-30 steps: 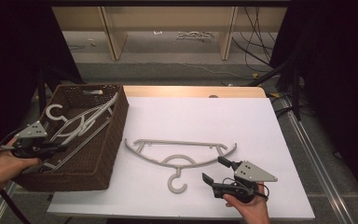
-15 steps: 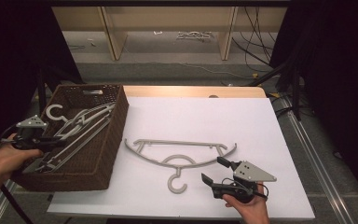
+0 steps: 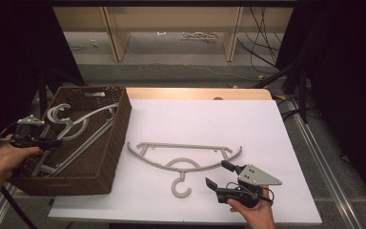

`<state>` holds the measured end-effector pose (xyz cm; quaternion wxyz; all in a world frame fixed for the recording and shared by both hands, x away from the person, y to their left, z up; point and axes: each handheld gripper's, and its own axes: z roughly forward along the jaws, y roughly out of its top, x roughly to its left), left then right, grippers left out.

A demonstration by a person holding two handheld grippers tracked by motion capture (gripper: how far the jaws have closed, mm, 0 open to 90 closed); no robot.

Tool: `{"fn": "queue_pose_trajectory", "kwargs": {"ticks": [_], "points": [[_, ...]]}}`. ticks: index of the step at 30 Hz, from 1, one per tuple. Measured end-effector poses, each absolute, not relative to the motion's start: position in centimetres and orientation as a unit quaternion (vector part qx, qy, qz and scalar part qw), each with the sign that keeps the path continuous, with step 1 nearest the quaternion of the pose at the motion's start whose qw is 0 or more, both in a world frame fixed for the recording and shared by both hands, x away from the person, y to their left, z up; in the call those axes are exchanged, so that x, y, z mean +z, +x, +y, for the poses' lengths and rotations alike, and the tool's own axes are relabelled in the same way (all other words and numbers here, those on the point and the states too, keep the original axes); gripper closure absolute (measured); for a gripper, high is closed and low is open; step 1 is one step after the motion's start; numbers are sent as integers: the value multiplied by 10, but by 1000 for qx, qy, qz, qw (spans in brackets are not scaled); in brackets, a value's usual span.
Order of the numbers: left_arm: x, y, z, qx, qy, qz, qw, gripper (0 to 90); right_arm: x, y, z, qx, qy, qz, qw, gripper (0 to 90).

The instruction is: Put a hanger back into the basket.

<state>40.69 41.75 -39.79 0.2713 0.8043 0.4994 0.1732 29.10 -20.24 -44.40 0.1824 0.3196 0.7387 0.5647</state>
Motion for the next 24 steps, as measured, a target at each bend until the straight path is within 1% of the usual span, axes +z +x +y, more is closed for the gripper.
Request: {"fn": "queue_pose_trajectory", "kwargs": {"ticks": [1, 4, 6, 9, 10, 12, 14, 16, 17, 18, 20, 21, 24], "points": [[-399, 407, 416, 172, 800, 503, 277, 745, -445, 292, -201, 573, 315, 734, 182, 209], [-399, 410, 417, 180, 803, 506, 258, 716, -445, 291, -203, 561, 318, 742, 183, 208], [-400, 412, 418, 185, 798, 514, 255, 712, -444, 291, -202, 563, 318, 740, 184, 209], [-401, 413, 419, 200, 786, 528, 253, 662, -444, 291, -202, 562, 317, 742, 184, 209], [-400, 413, 419, 202, 781, 533, 254, 660, -444, 291, -203, 562, 318, 742, 182, 209], [-400, 412, 421, 204, 773, 540, 264, 650, -444, 292, -202, 566, 317, 738, 185, 209], [-398, 412, 422, 205, 767, 546, 268, 605, -444, 292, -203, 562, 317, 742, 182, 209], [-395, 410, 421, 210, 764, 545, 275, 587, -444, 291, -203, 562, 318, 741, 182, 209], [-392, 409, 420, 214, 764, 544, 273, 574, -444, 292, -203, 565, 313, 740, 189, 209], [-390, 408, 419, 217, 763, 542, 276, 559, -444, 292, -202, 564, 317, 740, 184, 209], [-387, 405, 416, 219, 759, 542, 286, 504, -445, 292, -202, 567, 316, 740, 177, 209], [-384, 402, 413, 220, 756, 541, 296, 488, -445, 292, -202, 565, 318, 739, 183, 209], [-378, 395, 405, 223, 762, 525, 307, 472, -444, 291, -202, 563, 317, 741, 184, 209]]}}
